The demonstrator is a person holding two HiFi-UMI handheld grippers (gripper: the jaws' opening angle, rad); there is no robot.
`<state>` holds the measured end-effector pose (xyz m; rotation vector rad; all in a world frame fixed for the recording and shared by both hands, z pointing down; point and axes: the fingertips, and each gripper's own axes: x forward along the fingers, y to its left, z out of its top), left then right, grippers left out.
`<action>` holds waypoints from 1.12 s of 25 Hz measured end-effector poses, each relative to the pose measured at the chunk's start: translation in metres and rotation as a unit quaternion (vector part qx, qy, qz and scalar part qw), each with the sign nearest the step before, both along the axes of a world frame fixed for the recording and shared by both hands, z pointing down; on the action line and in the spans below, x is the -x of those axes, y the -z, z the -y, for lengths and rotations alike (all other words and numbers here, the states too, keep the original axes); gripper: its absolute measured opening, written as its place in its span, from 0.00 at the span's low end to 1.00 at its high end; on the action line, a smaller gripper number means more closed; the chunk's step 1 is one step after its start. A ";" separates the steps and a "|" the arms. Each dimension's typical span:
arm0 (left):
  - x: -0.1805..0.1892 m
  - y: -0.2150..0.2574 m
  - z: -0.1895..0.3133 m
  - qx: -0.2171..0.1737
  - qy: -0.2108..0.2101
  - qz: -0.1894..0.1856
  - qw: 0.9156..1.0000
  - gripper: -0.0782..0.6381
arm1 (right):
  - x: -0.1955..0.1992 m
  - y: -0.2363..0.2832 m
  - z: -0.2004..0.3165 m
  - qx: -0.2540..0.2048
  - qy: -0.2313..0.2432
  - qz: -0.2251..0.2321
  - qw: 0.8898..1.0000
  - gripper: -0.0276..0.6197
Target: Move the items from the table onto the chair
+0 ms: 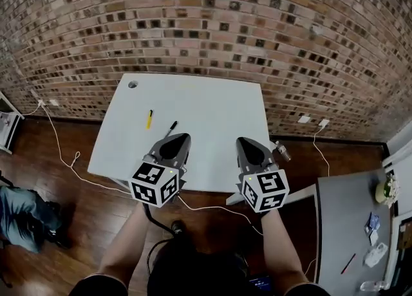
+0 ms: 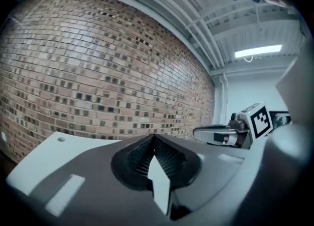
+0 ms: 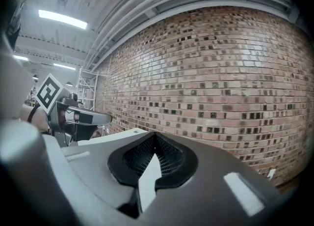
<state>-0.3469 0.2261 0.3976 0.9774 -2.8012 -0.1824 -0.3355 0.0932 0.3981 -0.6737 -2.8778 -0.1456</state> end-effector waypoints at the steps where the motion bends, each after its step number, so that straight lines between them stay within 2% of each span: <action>1: 0.005 -0.002 -0.016 0.000 0.007 -0.002 1.000 0.13 | 0.007 -0.002 -0.015 -0.002 0.006 -0.003 1.000 0.05; 5: 0.019 -0.014 -0.066 0.002 0.027 -0.015 1.000 0.13 | 0.030 -0.013 -0.065 -0.003 0.020 -0.016 1.000 0.05; 10: 0.034 -0.030 -0.099 0.008 0.056 -0.032 0.998 0.13 | 0.054 -0.034 -0.106 -0.003 0.053 -0.043 0.998 0.05; 21: 0.050 -0.053 -0.125 0.014 0.106 -0.063 0.992 0.13 | 0.092 -0.087 -0.160 -0.026 0.114 -0.108 0.987 0.05; 28: 0.056 -0.074 -0.133 0.005 0.119 -0.090 0.989 0.13 | 0.111 -0.126 -0.188 -0.034 0.129 -0.157 0.979 0.05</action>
